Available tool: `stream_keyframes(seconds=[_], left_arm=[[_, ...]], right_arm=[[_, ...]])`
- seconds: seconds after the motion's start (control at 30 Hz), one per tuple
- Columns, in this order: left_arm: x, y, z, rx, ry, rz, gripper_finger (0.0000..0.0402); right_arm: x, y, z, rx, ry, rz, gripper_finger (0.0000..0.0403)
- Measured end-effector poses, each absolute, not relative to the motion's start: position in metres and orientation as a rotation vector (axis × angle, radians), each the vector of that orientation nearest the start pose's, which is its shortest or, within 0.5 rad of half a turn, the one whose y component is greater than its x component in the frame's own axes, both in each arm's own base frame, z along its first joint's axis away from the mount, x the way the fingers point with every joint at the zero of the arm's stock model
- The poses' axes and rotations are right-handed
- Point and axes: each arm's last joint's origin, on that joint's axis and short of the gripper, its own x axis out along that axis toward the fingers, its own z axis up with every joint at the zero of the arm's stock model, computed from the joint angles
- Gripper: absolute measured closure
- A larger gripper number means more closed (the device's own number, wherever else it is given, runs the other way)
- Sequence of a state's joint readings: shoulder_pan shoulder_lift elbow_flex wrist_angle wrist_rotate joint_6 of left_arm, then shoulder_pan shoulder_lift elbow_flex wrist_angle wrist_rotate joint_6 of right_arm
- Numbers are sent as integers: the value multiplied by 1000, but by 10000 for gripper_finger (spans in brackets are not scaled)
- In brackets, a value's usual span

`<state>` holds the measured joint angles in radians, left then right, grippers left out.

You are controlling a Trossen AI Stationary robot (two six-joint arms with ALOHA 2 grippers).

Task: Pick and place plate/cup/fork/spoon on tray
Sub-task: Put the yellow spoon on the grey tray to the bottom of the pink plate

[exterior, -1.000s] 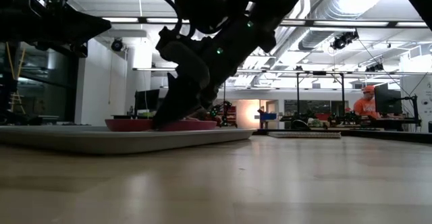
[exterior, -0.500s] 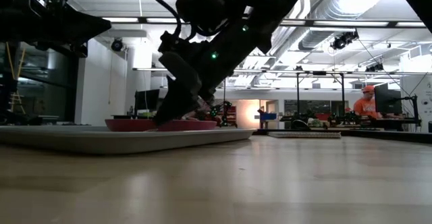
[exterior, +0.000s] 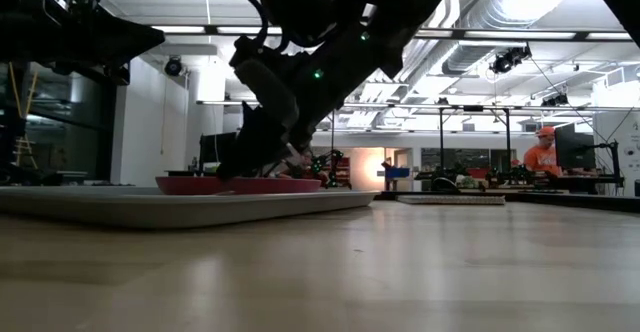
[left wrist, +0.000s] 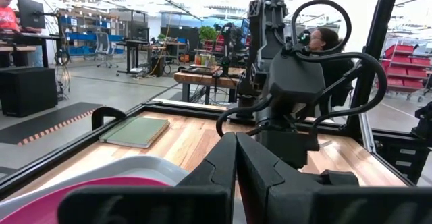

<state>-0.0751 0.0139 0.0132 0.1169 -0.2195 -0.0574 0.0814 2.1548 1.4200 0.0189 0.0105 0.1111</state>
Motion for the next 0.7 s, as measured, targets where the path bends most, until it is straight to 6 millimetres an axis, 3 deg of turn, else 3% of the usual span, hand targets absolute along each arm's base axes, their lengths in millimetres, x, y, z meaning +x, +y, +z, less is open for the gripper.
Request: stream_keyframes(seconds=[0.3,0.57,0.7], left_arm=[[97,-1,178,-74,-119,141,398],[97,-1,178,-74,-119,141,398],[97,-1,178,-74,-120,141,398]], right_arm=[[458,26,139,70,735,-122,403],[457,24,137,139,753,-109,403],[457,25,127,182,786,-85,403]])
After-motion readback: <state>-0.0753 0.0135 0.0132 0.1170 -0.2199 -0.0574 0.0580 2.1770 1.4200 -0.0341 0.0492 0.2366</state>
